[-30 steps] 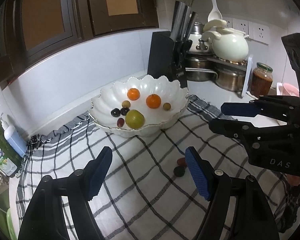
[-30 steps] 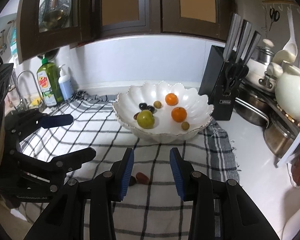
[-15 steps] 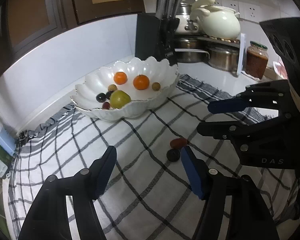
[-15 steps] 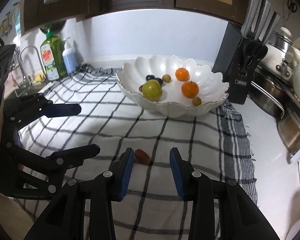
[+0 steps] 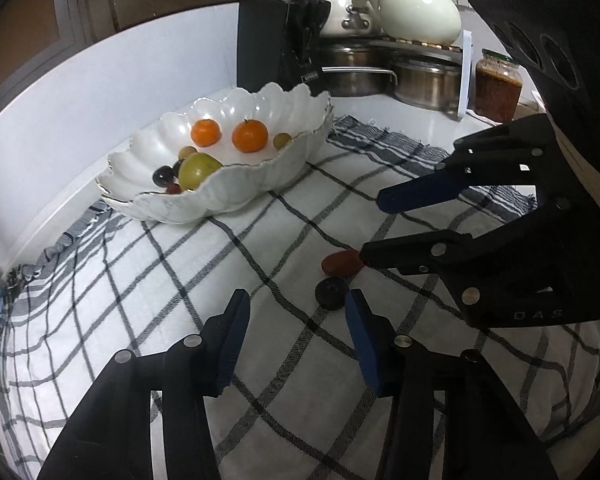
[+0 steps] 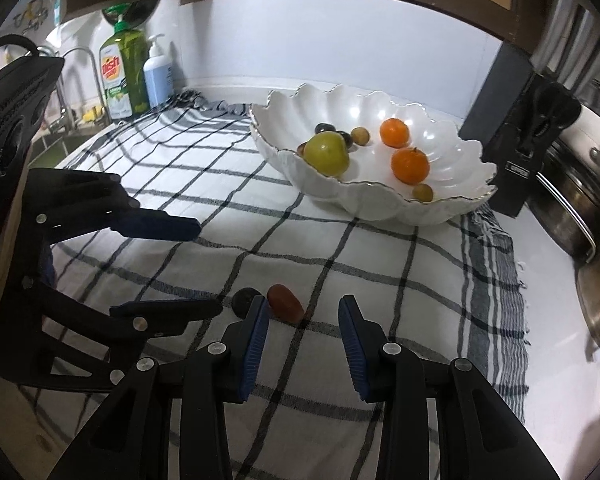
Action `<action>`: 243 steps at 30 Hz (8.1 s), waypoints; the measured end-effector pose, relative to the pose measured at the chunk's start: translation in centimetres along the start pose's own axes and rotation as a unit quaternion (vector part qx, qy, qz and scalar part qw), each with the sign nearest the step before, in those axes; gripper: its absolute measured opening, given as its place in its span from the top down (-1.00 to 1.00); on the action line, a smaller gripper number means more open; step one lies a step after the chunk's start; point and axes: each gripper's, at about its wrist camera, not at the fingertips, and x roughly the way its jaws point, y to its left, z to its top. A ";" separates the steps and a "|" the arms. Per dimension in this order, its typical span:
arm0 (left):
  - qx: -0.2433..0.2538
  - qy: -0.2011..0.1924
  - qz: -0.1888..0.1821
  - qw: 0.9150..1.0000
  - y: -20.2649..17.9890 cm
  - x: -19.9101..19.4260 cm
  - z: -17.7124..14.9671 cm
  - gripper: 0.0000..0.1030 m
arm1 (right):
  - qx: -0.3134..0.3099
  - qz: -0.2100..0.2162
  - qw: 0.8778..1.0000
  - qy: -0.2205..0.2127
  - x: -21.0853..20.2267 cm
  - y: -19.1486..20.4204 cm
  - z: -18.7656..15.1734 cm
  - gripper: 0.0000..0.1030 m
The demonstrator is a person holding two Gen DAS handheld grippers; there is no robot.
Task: Organize fruits
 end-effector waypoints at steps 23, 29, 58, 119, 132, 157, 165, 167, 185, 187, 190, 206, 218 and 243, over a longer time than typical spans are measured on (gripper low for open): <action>0.008 0.020 -0.058 0.998 -0.6 2.9 0.6 0.39 | -0.029 0.056 0.998 0.017 3.0 -0.4 -0.1 0.49; 0.001 0.026 -0.067 0.997 -0.4 3.1 0.6 0.56 | -0.029 0.066 0.997 0.019 3.3 -0.2 -0.1 0.63; -0.063 -0.034 -0.027 0.997 2.1 -2.4 1.8 0.59 | 0.071 0.016 0.997 -0.034 -1.2 0.1 0.6 0.67; -0.124 -0.117 0.030 0.985 10.4 -1.0 16.5 0.60 | 0.139 -0.112 0.974 -0.143 -1.6 -8.7 13.3 0.67; -0.123 -0.044 -0.002 0.991 11.8 5.6 18.2 0.60 | 0.152 -0.118 0.979 -0.072 3.6 -11.9 13.9 0.67; -0.150 0.041 0.029 0.987 13.1 10.0 17.7 -0.24 | 0.181 -0.134 0.974 -0.016 6.6 -13.9 12.9 0.21; -0.155 -0.021 0.108 0.982 12.8 3.2 15.1 -0.64 | 0.192 -0.164 0.966 -0.050 1.8 -10.9 11.8 -0.30; -0.152 -0.040 0.131 0.979 12.4 1.1 14.2 -0.71 | 0.195 -0.169 0.964 -0.064 0.3 -9.7 11.4 -0.40; -0.132 -0.141 0.135 0.972 10.6 -13.1 6.6 -1.00 | 0.201 -0.214 0.944 -0.151 -10.8 1.6 8.9 -0.63; -0.128 -0.146 0.135 0.972 10.1 -14.2 5.8 -1.00 | 0.199 -0.219 0.942 -0.158 -11.8 2.7 8.5 -0.66; -0.126 -0.152 0.133 0.971 9.3 -16.0 4.7 -1.00 | 0.195 -0.225 0.940 -0.167 -13.5 4.1 7.9 -0.68; -0.153 -0.176 0.144 0.962 2.9 -24.4 -0.6 -1.00 | 0.176 -0.239 0.936 -0.191 -22.4 9.4 2.0 -0.71; -0.143 -0.187 0.143 0.961 -1.4 -28.9 -4.1 -1.00 | 0.176 -0.227 0.937 -0.201 -27.0 12.7 -2.4 -0.71; -0.137 -0.198 0.137 0.961 -4.0 -32.0 -6.5 -1.00 | 0.175 -0.224 0.937 -0.203 -29.9 14.7 -5.3 -0.71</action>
